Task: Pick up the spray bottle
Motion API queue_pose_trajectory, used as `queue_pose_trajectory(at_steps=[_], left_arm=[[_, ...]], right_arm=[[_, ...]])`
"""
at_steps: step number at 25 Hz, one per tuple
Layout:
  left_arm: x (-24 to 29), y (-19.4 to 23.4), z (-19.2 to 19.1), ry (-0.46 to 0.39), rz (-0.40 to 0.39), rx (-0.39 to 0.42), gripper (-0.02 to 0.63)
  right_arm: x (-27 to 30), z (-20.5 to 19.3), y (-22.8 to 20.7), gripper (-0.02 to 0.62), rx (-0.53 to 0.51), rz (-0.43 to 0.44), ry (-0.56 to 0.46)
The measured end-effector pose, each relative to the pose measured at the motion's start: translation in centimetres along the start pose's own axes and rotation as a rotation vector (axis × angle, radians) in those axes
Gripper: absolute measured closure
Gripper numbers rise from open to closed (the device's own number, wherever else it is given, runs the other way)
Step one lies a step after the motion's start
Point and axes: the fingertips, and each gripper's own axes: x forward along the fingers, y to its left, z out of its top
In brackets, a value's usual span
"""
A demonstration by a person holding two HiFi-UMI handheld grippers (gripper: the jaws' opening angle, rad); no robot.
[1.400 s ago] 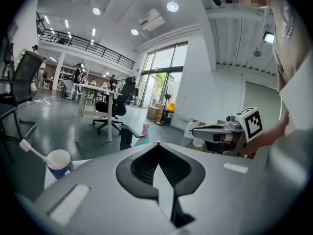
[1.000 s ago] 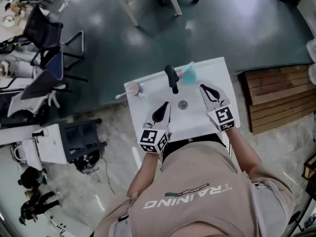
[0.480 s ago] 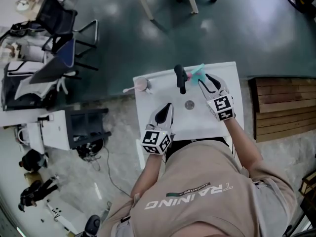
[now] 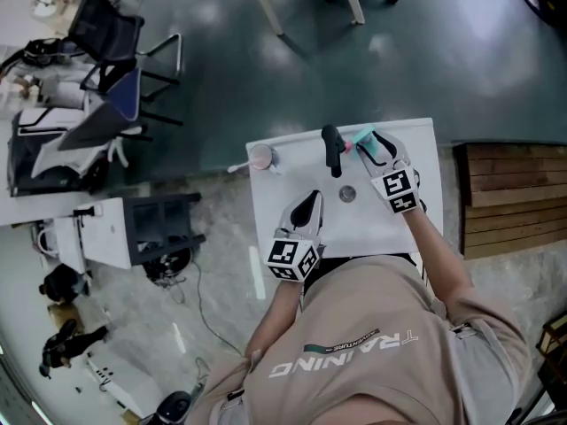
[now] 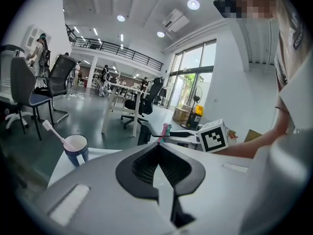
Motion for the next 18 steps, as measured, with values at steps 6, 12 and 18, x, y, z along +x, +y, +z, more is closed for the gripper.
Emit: queue_pose_trajectory(at_steps=[6,12,18], left_arm=[[0.5,0.3,-0.2,0.013,0.002,-0.01,0.592],[0.4,1.2,-0.2,0.028,0.017,-0.012,0.592],[0.5,1.2,-0.2,0.034,0.009,-0.009,0.592]], right_arm=[[1.3,0.6,0.0,0.399,-0.039,-0.012,-0.017],[1.3,1.3,0.0,0.449,-0.043,-0.033,-0.053],[1.2,1.3,0.3,0.459,-0.03,-0.013,-0.058]])
